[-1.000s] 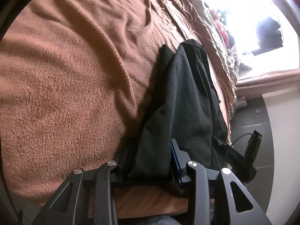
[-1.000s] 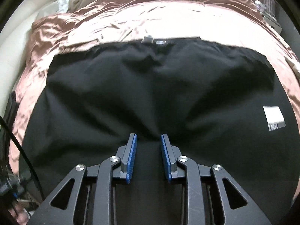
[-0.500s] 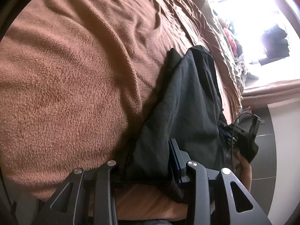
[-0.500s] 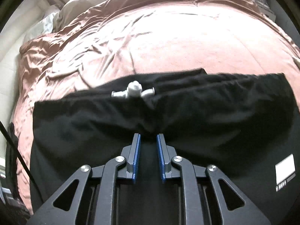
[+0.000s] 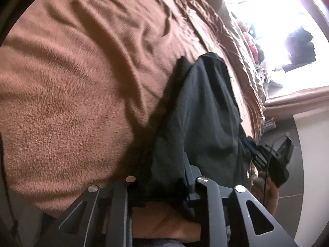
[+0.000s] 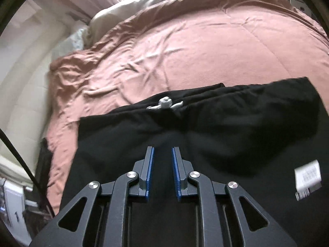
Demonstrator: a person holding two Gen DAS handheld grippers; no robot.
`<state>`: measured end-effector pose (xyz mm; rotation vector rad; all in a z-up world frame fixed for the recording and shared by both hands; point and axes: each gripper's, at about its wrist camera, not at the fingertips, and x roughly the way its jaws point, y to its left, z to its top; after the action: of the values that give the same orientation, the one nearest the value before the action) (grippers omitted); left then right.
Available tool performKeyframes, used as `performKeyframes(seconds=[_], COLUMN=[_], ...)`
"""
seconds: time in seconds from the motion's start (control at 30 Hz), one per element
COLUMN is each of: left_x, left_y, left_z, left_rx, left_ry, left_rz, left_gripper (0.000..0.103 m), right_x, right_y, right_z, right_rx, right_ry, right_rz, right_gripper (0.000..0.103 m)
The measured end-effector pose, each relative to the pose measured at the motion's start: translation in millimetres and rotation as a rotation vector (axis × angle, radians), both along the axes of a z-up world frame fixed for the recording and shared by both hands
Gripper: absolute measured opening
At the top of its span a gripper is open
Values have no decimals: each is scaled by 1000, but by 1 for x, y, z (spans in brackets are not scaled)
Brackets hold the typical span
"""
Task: Fold large clothes
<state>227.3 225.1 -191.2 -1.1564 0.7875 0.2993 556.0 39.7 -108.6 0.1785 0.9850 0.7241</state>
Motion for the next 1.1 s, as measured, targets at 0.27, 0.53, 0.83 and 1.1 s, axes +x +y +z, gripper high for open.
performKeyframes(seconds=[0.27,0.53,0.83,1.1], left_x=[5,16,35,72], left_y=[-7,-23,-48,-104], left_z=[33,70,114,149], left_rx=[45,85,121,195], left_ry=[-55,-135,-254,-321], left_rz=[-28,-74,-160,-327], left_gripper=[15,13,12,12], right_x=[-55,-114,-146,-147], right_y=[-46,-73,-81,-75], right_z=[4,-15,-37,-48], right_rx=[31,2,-39,-62], right_ry=[-18,11,41,50], right_rz=[18,63,74,54], right_gripper=[14,14,14,14])
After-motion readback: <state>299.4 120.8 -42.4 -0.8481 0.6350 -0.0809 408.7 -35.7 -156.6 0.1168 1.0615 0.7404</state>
